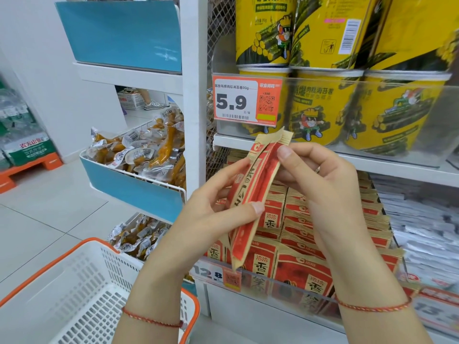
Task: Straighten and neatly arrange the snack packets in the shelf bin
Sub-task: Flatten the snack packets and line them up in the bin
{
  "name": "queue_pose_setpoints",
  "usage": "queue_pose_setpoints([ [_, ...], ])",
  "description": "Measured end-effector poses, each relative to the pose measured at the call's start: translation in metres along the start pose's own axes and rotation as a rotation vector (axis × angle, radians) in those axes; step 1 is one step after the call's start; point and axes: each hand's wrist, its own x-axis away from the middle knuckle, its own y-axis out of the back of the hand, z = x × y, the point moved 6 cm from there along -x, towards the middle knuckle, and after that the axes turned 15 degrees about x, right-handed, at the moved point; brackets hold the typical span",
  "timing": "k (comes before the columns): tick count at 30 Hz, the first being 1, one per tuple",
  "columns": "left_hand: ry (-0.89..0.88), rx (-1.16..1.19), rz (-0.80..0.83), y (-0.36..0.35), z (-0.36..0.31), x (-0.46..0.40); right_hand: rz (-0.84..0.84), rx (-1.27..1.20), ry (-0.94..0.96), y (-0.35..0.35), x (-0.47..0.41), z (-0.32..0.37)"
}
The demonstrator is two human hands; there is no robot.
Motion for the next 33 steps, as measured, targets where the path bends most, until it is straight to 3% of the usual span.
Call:
queue_pose_setpoints([
  [4,-0.084,0.077,-0.172,0.011,-0.001,-0.003,0.065,0.094,-0.055,-0.001,-0.001,-0.003],
  [12,-0.211,0.367,-0.518,0.038,-0.006,0.001,0.432,0.390,-0.084,-0.016,0.006,-0.016],
  [33,-0.212,0.309,-0.566,0.039,0.002,-0.002,0.431,0.549,0.031,-0.024,0.009,-0.015],
])
